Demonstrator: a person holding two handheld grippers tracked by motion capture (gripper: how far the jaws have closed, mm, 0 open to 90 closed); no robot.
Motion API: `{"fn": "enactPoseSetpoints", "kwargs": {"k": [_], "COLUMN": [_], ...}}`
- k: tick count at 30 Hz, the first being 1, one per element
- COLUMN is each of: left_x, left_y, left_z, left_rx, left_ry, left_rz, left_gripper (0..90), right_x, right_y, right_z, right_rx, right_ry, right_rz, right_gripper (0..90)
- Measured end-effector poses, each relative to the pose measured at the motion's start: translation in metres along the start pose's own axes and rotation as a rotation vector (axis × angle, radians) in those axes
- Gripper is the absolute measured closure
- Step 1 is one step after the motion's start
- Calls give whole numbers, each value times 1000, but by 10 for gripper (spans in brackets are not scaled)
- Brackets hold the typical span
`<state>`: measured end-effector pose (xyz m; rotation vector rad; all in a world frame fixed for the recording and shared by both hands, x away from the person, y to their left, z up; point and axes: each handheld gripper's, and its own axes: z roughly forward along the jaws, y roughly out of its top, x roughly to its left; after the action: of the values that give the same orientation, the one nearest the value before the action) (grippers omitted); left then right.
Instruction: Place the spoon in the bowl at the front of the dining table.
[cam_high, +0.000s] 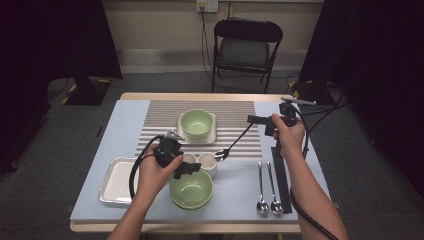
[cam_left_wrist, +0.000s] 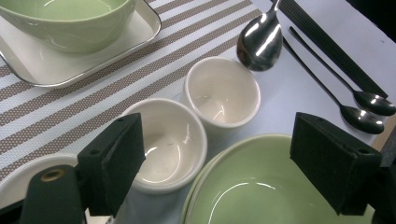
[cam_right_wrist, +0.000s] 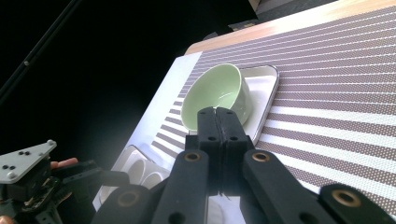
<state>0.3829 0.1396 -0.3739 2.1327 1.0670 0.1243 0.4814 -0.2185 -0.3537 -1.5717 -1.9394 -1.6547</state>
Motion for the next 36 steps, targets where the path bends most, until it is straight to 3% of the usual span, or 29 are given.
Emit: {"fn": "enactPoseSetpoints", "kwargs": {"k": [9,20,36], "left_x": [10,19,33], "left_y": [-7,-15,-30], "left_z": [-10,-17,-22], "left_rx": [2,10,-17], "left_ry": [21,12,1], "left_rz": [-12,-26,-46], "left_gripper": [176,183,175], "right_x": [-1,3,4], "right_y": [0,6,10], "right_z": [3,1,6], "right_rx": [-16,-23,-35], "right_ry": [-10,-24,-35], "right_rz": [-1,-11,-11], "right_gripper": [900,900,900]}}
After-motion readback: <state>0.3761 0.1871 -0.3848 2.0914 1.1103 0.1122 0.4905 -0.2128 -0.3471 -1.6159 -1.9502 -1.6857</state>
